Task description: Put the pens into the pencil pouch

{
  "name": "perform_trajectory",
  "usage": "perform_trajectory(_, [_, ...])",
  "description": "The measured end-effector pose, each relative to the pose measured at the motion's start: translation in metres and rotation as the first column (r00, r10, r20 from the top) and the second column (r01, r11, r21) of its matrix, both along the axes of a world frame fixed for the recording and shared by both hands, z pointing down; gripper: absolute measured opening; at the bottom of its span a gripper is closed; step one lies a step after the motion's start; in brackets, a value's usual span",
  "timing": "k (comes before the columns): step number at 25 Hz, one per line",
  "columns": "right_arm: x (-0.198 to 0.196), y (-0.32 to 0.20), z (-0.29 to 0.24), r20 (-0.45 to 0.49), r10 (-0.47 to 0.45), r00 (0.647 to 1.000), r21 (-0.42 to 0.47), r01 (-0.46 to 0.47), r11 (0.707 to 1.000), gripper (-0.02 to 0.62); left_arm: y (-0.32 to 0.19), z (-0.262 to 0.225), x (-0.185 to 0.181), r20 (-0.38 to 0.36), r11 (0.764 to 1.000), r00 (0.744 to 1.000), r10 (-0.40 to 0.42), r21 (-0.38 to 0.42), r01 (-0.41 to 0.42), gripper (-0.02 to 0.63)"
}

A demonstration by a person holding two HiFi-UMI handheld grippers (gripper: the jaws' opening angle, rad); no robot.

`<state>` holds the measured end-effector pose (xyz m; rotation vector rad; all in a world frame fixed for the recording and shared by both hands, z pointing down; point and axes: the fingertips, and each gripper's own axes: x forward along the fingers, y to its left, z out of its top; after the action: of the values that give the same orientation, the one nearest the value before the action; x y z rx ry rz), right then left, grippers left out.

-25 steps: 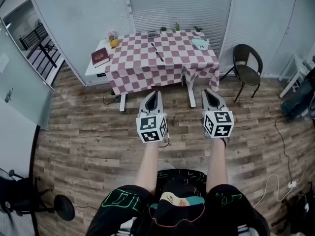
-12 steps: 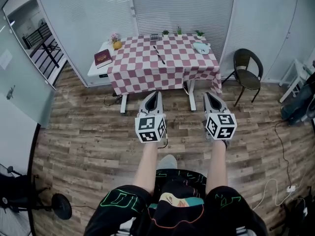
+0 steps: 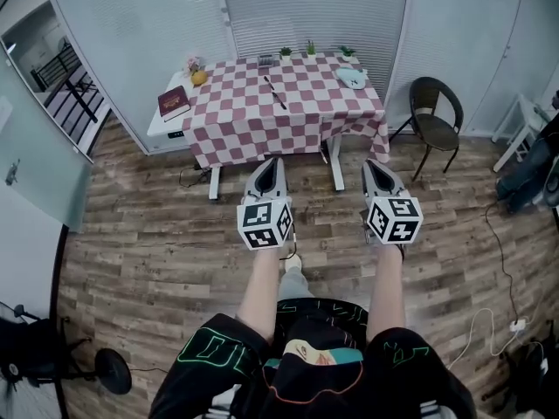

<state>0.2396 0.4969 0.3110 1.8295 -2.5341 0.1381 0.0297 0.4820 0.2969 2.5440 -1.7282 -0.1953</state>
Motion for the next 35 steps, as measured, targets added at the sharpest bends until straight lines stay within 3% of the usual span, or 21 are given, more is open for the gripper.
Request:
perform_trajectory(5, [-0.003, -0.018, 0.014, 0.011, 0.003, 1.0, -0.032, -0.003, 0.999, 0.002, -0.016, 0.006, 0.0, -0.014, 1.0, 1.0, 0.006, -0.012, -0.006, -0.005])
perform_trajectory(13, [-0.032, -0.077, 0.042, 0.034, -0.053, 0.998, -0.078, 0.056, 0.995, 0.002, -0.062, 0.034, -0.036, -0.028, 0.995, 0.997, -0.07, -0.074, 0.068, -0.005])
perform_trajectory(17, [-0.056, -0.106, 0.063, 0.079, -0.088, 0.993, -0.059, 0.093, 0.994, 0.002, -0.087, 0.062, -0.055, -0.027, 0.985, 0.993, -0.112, -0.138, 0.108, -0.005])
perform_trajectory(22, [-0.078, -0.155, 0.094, 0.092, -0.096, 0.991, -0.109, 0.106, 0.988, 0.002, -0.127, 0.094, -0.071, -0.003, 0.97, 0.991, -0.135, -0.204, 0.131, -0.005])
perform_trajectory(28, [-0.096, -0.219, 0.118, 0.062, -0.107, 0.992, -0.17, 0.116, 0.979, 0.002, -0.19, 0.116, -0.091, 0.004, 0.956, 0.986, -0.165, -0.246, 0.16, -0.005])
perform_trajectory(35, [-0.116, -0.293, 0.122, -0.025, -0.143, 0.989, -0.214, 0.135, 0.968, 0.002, -0.266, 0.143, -0.104, -0.048, 0.943, 0.983, -0.175, -0.297, 0.153, -0.005])
